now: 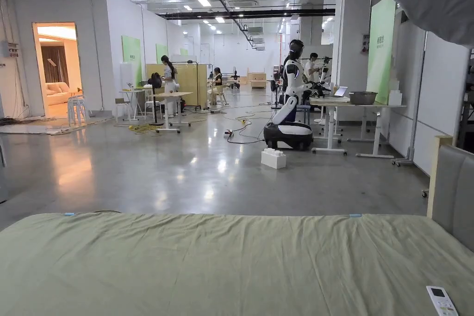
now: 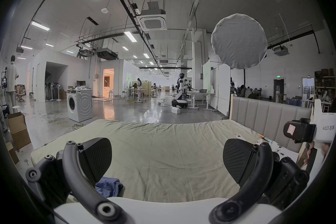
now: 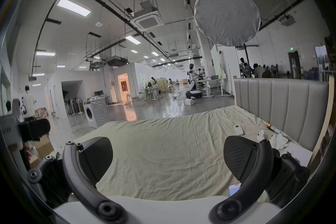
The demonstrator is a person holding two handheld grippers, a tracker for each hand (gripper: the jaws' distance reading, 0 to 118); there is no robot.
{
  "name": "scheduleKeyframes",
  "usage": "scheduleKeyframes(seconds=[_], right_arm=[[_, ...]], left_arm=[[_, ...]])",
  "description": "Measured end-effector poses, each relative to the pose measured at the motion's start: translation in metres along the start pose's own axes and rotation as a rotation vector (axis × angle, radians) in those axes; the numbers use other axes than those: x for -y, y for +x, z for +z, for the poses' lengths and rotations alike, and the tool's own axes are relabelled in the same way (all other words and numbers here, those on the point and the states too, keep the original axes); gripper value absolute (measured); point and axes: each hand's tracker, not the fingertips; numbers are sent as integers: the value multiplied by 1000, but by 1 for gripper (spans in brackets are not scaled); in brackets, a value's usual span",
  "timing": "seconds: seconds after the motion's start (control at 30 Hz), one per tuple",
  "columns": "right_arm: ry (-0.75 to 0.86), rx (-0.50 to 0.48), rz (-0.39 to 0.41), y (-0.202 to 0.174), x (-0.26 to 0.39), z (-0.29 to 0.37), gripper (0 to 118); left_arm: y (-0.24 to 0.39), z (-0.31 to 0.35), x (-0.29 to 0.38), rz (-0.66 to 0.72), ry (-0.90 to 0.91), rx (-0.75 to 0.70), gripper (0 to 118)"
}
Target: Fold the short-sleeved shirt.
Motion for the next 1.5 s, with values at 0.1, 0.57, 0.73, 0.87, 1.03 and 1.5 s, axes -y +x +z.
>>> scheduleKeyframes(seconds=[0.1,0.57,0.73,0.87,1.03,1.5], right_arm=[[-25,57,-54,0,-5,-1,118],[-200,139,-153,-12,-11,-9,118],[-188,151,-116,-13,-10,-9,118],[-195,133,-119,-13,-11,-8,118],[-228,165,-154,-12,-11,-14,118],[-28,33,93,-9,4,-7,118]], left_arm=[[2,0,2,-3,-12,-3,118],[4,2,-5,-10,3,5,118],[4,3,-6,-5,9,8,118],[4,3,-6,0,8,8,118],[5,3,-5,1,9,12,118],[1,5,0,17,24,4,118]])
